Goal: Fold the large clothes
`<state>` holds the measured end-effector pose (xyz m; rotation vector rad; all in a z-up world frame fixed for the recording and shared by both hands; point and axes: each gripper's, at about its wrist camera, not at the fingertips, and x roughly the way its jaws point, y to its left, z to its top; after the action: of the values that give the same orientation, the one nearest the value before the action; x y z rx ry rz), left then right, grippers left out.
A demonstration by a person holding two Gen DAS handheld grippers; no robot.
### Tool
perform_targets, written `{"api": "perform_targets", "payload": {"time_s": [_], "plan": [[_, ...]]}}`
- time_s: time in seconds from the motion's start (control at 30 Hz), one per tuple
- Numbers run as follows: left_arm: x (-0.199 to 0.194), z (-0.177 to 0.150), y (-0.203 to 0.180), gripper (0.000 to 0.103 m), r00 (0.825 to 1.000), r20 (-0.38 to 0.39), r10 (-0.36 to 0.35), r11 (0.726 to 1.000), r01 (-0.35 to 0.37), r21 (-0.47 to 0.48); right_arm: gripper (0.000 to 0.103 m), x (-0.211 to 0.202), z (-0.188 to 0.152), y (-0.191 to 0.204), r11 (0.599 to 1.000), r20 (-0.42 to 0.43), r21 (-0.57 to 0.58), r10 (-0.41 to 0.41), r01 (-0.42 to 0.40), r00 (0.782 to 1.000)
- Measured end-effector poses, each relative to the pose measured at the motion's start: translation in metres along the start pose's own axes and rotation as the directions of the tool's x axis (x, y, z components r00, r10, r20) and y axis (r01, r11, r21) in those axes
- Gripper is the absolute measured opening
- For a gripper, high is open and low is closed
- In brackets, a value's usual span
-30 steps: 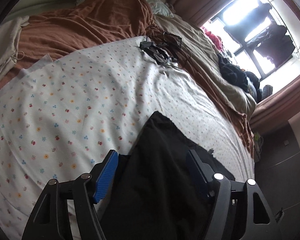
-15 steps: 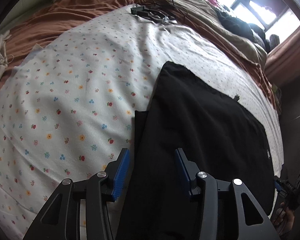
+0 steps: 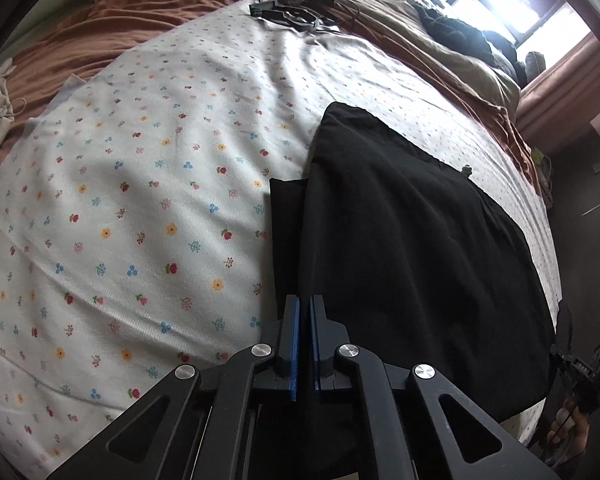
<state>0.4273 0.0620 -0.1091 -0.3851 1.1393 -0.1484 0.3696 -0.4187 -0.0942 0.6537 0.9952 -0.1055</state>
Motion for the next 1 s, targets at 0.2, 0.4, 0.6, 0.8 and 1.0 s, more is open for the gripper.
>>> {"api": "perform_targets", "payload": {"time_s": [0.2, 0.4, 0.6, 0.8, 1.0], "plan": [[0.005, -0.007, 0.000, 0.005, 0.999, -0.026, 0.027, 0.999, -0.026, 0.027, 0.003, 0.000, -0.008, -0.005, 1.000, 0.000, 0.017, -0.009, 0.009, 1.000], [-0.007, -0.016, 0.017, 0.008, 0.999, -0.033, -0.024, 0.999, 0.023, -0.044, 0.012, -0.013, -0.011, -0.008, 0.997, 0.030, 0.071, -0.043, 0.041, 0.999], [-0.024, -0.031, 0.045, 0.065, 0.997, 0.006, -0.077, 0.981, 0.076, -0.180, 0.036, -0.054, -0.018, 0.035, 0.999, 0.167, -0.045, -0.021, 0.029, 0.986], [-0.027, -0.045, 0.055, 0.065, 0.993, -0.005, -0.120, 0.965, 0.115, -0.237, 0.036, -0.047, -0.037, 0.087, 0.986, 0.123, -0.161, 0.072, -0.051, 0.990], [-0.020, -0.058, 0.058, 0.065, 0.985, -0.042, -0.170, 0.951, 0.153, -0.267, 0.036, -0.021, -0.064, 0.135, 0.965, 0.033, -0.232, 0.134, -0.123, 0.990]]}}
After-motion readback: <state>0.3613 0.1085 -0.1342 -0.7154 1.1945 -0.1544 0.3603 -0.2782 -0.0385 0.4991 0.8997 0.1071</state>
